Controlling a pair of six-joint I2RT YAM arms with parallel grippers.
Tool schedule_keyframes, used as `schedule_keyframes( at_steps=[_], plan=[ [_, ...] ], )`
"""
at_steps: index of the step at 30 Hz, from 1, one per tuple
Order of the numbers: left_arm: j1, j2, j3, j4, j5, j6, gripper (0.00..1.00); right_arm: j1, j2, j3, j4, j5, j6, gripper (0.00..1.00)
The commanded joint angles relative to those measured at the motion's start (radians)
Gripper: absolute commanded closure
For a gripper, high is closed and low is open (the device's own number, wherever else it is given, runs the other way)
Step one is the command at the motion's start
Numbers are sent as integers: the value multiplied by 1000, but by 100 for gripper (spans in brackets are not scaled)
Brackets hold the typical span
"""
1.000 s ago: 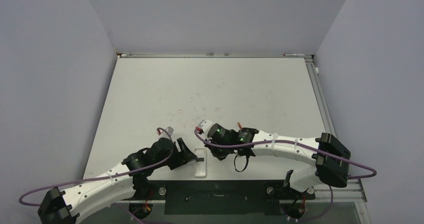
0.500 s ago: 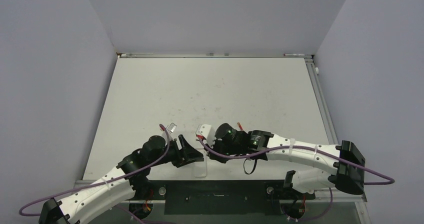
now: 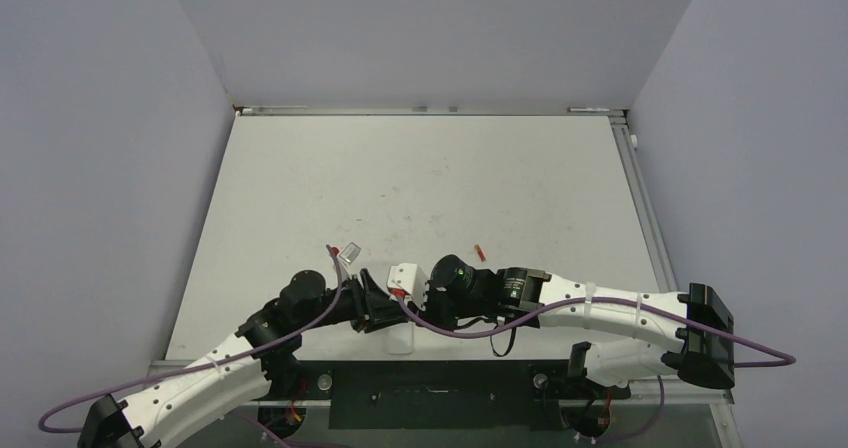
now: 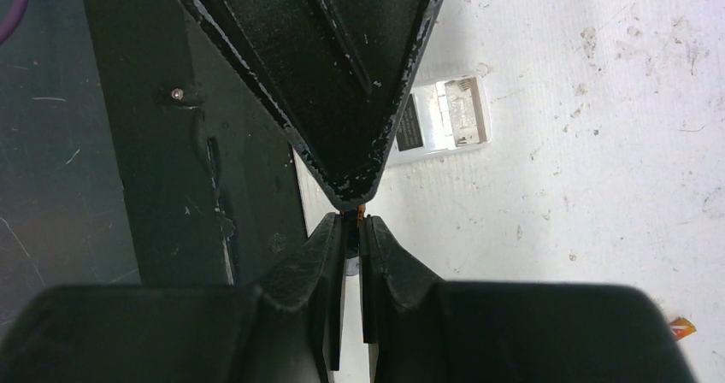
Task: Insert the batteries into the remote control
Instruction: Adjust the remote control at the center of the board.
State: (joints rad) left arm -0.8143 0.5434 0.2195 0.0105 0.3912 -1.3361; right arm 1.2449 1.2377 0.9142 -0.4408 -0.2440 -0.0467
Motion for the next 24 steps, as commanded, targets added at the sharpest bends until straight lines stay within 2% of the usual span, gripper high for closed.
schedule_keyframes(
  at_steps=[1, 17, 19, 22, 24],
  plan=[
    [6, 14, 7, 79, 51, -10, 57, 11, -23, 32, 59, 5, -29, 91],
    [6, 62, -20, 152, 80, -28, 75, 20, -46, 27, 87, 12, -39, 91],
    [6, 66, -24, 159, 80, -29, 83, 22, -47, 23, 89, 9, -39, 91],
    [6, 69, -32, 182, 83, -42, 100, 26, -54, 13, 98, 10, -40, 91],
    [6, 67, -39, 194, 86, -49, 100, 26, -59, 7, 102, 14, -38, 90]
  ],
)
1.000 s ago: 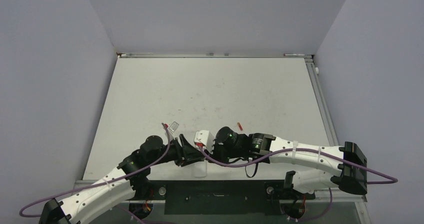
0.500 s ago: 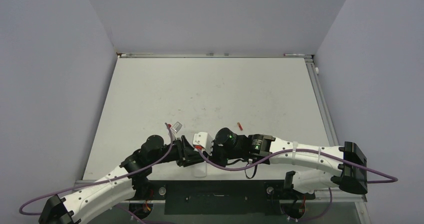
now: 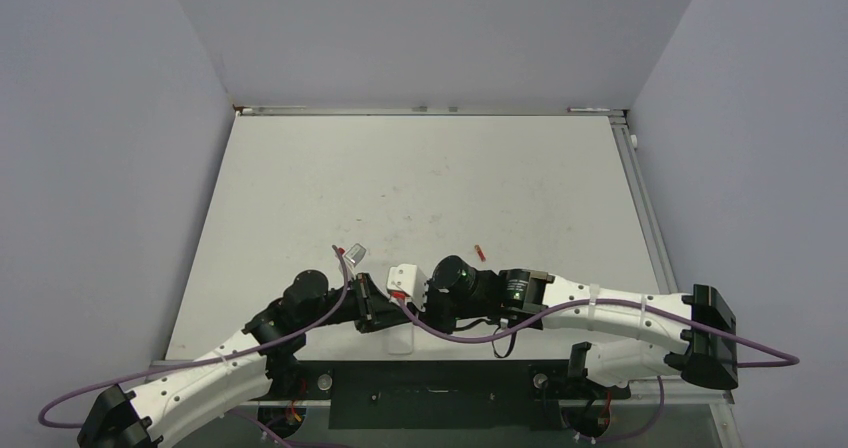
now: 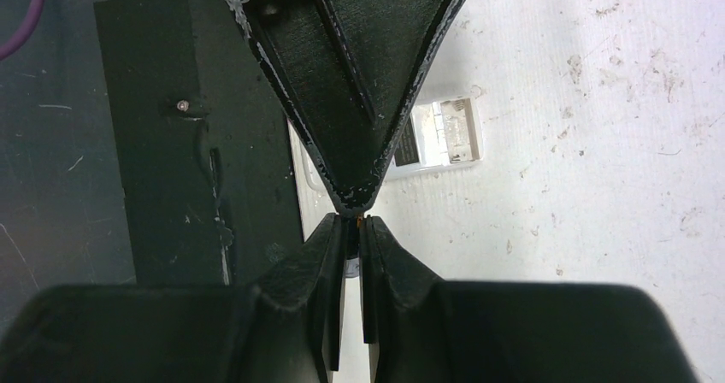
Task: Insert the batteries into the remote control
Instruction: Adjust the remote control at the center of the board.
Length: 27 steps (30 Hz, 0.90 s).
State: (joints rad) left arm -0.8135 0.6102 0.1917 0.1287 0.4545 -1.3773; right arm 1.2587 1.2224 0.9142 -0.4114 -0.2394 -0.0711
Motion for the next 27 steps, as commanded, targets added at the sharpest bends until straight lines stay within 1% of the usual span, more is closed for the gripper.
schedule_keyframes(
  at_steps=[1, 4, 8, 13, 18, 27],
  plan=[
    [5, -3, -13, 78, 23, -11, 100, 14, -48, 4, 75, 12, -13, 89],
    [5, -12, -23, 97, 23, -28, 100, 14, -65, -4, 73, 11, -14, 86],
    [6, -23, -35, 123, 24, -52, 100, 14, -107, -25, 65, 5, -23, 77],
    [5, -23, -47, 178, 29, -84, 100, 16, -163, -56, 64, 7, -29, 71],
    [5, -27, -50, 211, 34, -110, 100, 15, -200, -86, 74, -11, -28, 69],
    [4, -51, -71, 253, 36, -152, 100, 16, -242, -150, 142, -16, -12, 69]
  ],
)
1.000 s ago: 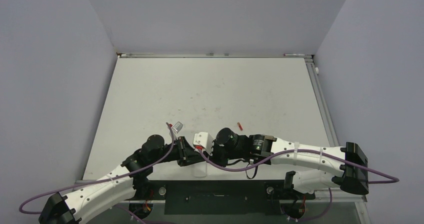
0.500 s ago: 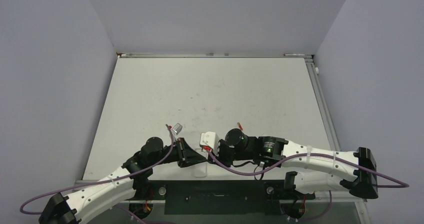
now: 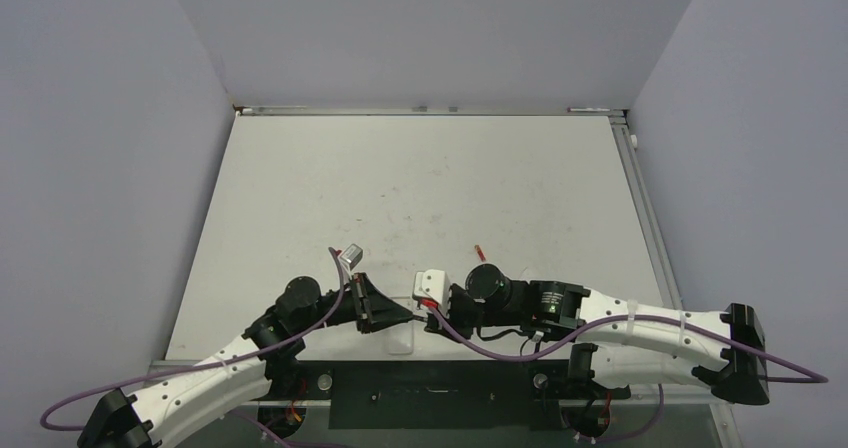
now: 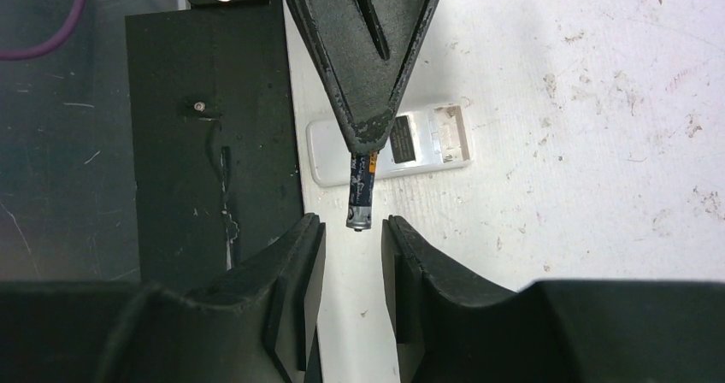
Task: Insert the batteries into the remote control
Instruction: Adjust the remote control at the center of the board.
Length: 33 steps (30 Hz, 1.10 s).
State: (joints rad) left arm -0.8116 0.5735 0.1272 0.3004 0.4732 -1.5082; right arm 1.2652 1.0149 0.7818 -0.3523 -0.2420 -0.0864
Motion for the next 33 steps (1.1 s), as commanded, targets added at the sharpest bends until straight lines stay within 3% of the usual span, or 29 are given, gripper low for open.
schedule_keyframes(
  at_steps=[1, 11, 33],
  plan=[
    [2, -17, -9, 82, 18, -24, 100, 9, -40, -23, 90, -9, 4, 69],
    [2, -14, -26, 119, 25, -42, 100, 9, -81, -47, 140, -12, 2, 73],
    [2, -8, -14, 131, 36, -48, 100, 9, -40, -35, 126, 0, -9, 74]
  ],
)
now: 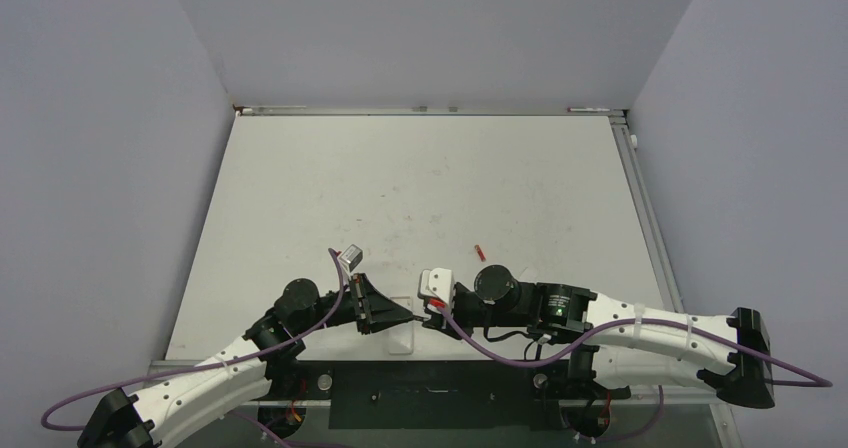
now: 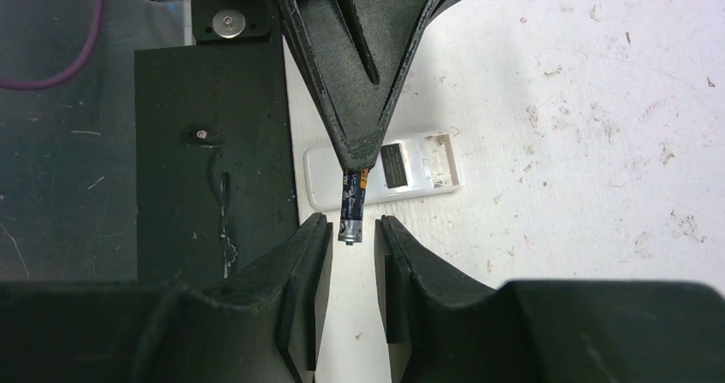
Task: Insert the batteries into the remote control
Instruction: Adjust the remote control at the center of the board.
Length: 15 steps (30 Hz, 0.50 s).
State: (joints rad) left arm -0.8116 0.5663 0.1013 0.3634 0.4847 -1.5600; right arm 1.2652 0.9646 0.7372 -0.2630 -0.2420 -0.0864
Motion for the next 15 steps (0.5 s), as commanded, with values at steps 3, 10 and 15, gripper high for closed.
schedule_keyframes(
  at_steps=[3, 10, 15],
  plan=[
    [2, 0, 13, 66, 26, 5, 100, 9, 8, 9, 39, -3, -9, 74],
    [2, -2, 13, 69, 28, 3, 100, 9, 13, 1, 37, 19, -12, 74],
    [2, -2, 14, 70, 30, 3, 100, 9, 21, -1, 41, 26, -14, 72]
  ],
)
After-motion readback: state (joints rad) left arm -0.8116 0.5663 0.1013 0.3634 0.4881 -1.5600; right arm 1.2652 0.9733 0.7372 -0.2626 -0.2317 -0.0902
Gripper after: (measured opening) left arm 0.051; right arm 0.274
